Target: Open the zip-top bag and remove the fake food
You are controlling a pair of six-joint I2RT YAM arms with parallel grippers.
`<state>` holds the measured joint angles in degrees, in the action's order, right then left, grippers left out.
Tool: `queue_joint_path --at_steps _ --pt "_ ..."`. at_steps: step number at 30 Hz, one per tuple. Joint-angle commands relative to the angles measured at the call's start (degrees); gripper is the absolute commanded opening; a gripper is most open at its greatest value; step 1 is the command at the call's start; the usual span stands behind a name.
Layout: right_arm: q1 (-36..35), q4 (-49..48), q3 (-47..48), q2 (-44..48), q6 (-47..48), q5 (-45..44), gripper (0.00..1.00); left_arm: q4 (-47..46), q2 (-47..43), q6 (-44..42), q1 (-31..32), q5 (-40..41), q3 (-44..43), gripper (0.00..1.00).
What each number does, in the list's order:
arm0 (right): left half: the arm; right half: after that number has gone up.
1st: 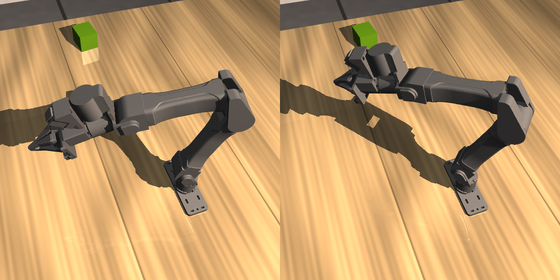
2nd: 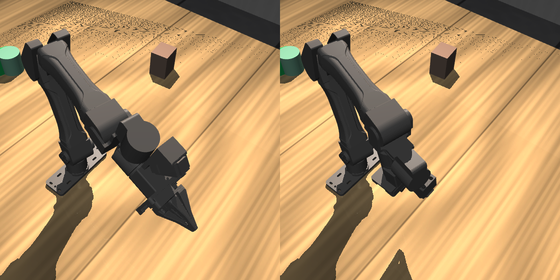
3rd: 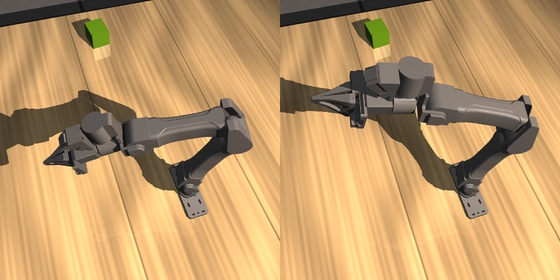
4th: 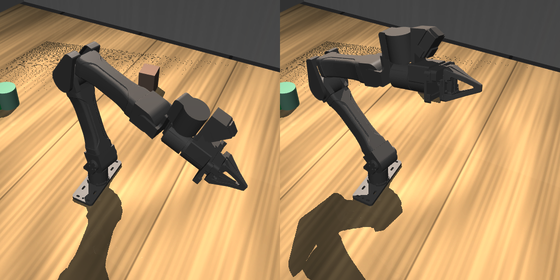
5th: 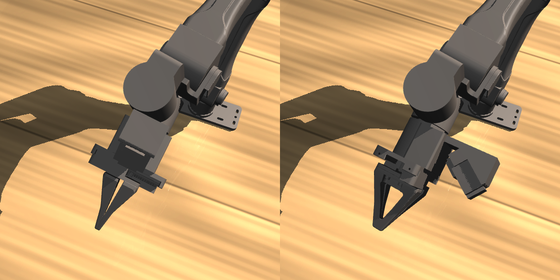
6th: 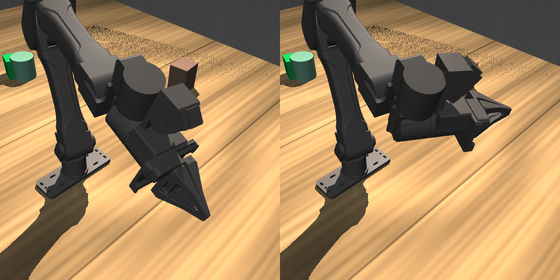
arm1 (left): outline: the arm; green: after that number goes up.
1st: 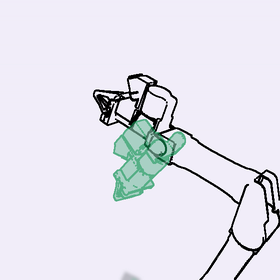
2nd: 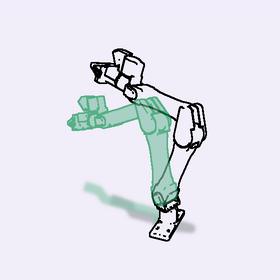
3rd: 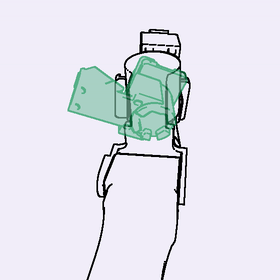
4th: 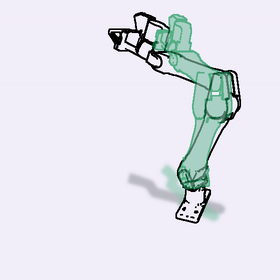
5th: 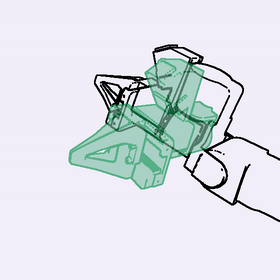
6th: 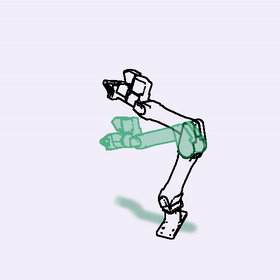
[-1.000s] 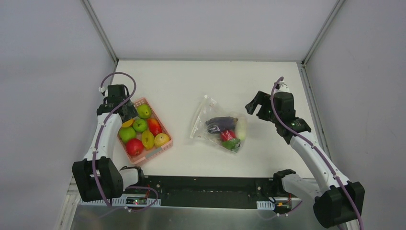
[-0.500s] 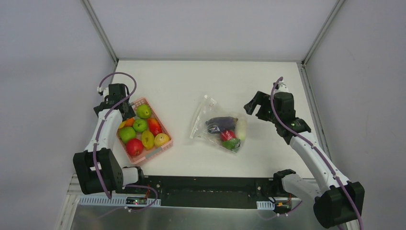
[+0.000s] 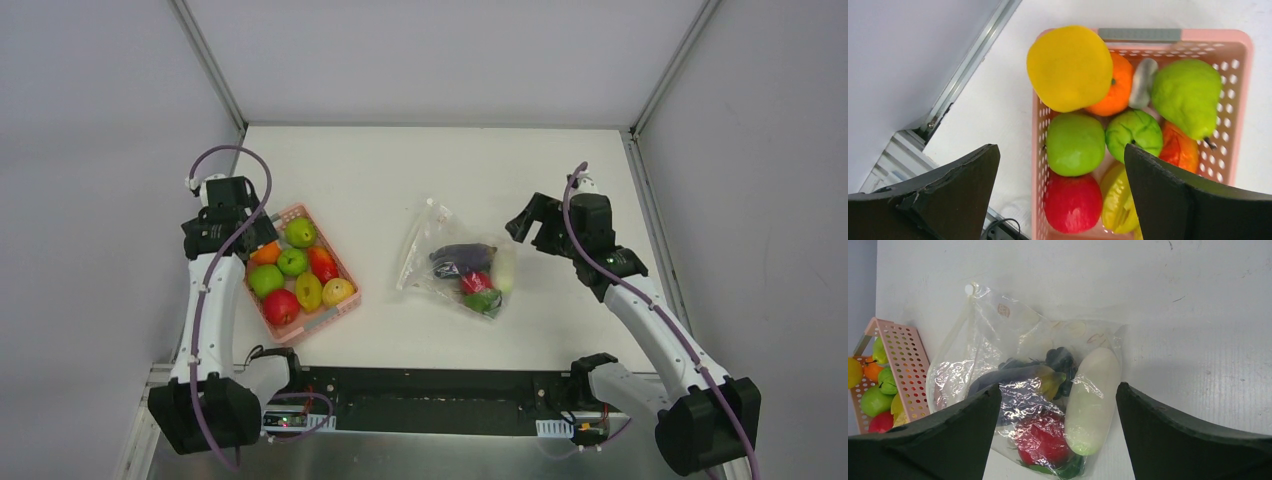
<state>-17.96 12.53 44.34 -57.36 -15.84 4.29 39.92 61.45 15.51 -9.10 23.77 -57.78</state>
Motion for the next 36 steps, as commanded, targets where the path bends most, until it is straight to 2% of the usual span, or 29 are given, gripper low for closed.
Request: queue_joint_path --at_steps 1,8,10,14,18,22,29,36 --pt "-0.4 -0.1 1.0 0.2 -1.5 2.0 0.88 5.9 -4.7 -1.0 -0.1 -7.7 -1.8 0.99" --pt "-0.4 1.8 -0.5 1.2 -3.6 2.0 0.88 6.1 -10.6 1.9 3.4 -23.1 1.9 0.93" --pt "-0.3 2.3 -1.1 1.7 -4.7 1.9 0.88 4.4 -11.3 4.0 6.3 -27.6 3.3 0.91" --pt "-0.4 3.2 -2.5 2.5 -7.2 1.9 0.88 -2.5 -10.0 7.9 14.8 -31.7 4.9 0.88" --pt "-0.3 5.0 -3.6 2.8 -9.1 1.4 0.88 -9.7 -4.2 10.7 20.4 -35.6 4.9 0.83" --pt "-0.3 6.4 -4.9 2.7 -10.9 1.3 0.88 -14.2 3.7 11.0 25.1 -36.2 1.9 0.79" --pt "-0.3 6.5 -7.3 1.3 -13.7 1.8 0.88 -16.4 21.0 9.0 29.7 -38.2 -5.5 0.67" --pt "-0.3 5.0 -9.1 -0.4 -15.4 3.1 0.87 -19.7 28.9 7.5 35.7 -42.6 -8.4 0.59"
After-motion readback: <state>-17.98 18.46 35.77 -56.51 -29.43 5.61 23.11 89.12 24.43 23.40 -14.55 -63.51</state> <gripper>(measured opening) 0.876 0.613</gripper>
